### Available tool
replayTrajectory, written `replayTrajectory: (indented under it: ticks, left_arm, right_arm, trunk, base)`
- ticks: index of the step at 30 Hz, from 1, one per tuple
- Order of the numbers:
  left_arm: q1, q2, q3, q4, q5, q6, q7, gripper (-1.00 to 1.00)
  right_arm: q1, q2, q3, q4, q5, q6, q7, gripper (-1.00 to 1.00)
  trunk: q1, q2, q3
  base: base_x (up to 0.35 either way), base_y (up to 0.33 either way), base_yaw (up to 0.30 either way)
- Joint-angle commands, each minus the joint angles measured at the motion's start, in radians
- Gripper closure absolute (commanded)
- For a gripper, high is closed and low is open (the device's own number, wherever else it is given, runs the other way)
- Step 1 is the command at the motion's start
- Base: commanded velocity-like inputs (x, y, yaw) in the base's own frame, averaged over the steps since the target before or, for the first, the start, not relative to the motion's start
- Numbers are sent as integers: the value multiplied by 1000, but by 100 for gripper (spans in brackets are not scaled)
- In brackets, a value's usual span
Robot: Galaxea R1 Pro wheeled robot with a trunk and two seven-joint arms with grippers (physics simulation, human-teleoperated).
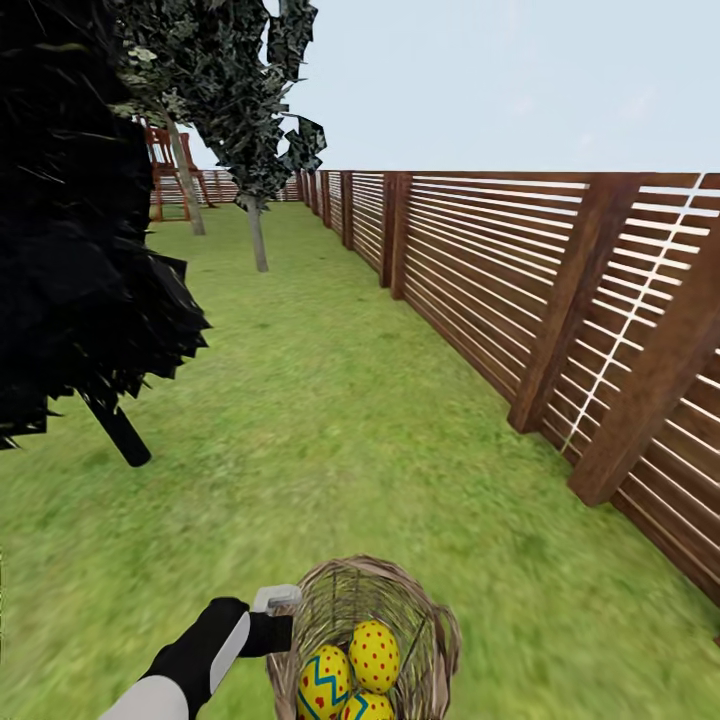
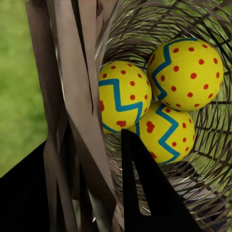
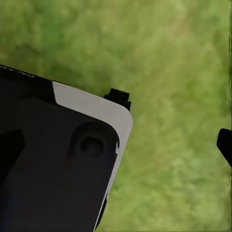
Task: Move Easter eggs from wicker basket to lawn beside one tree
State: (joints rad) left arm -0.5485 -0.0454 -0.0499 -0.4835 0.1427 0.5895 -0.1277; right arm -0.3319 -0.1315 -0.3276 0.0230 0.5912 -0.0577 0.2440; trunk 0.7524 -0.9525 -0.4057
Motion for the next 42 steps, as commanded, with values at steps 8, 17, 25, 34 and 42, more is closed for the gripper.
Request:
replayTrajectory:
  ticks: [8, 17, 25, 34, 42]
  left_arm:
    - [-1, 1, -4, 0, 14, 6, 3, 100]
    - [-1, 1, -4, 0, 14, 5, 3, 100]
    - [-1, 1, -4, 0, 14, 5, 3, 100]
    - [-1, 1, -4, 1, 14, 5, 3, 100]
    - [-1, 0, -4, 0, 14, 5, 3, 100]
  right_arm:
    - [-1, 1, -8, 5, 17, -5, 1, -100]
    - [-1, 0, -8, 5, 15, -5, 2, -100]
    - [-1, 0, -8, 5, 13, -5, 2, -100]
    - [-1, -1, -9, 3, 4, -3, 3, -100]
    - [-1, 1, -10, 3, 1, -4, 3, -100]
  trunk:
    - [1, -1, -1]
    - [1, -1, -1]
    - [1, -1, -1]
    - [1, -1, -1]
    - [1, -1, -1]
  base:
    - [304, -75, 282]
    - [319, 0, 293]
    - [319, 0, 238]
    - [319, 0, -15]
    - [319, 0, -102]
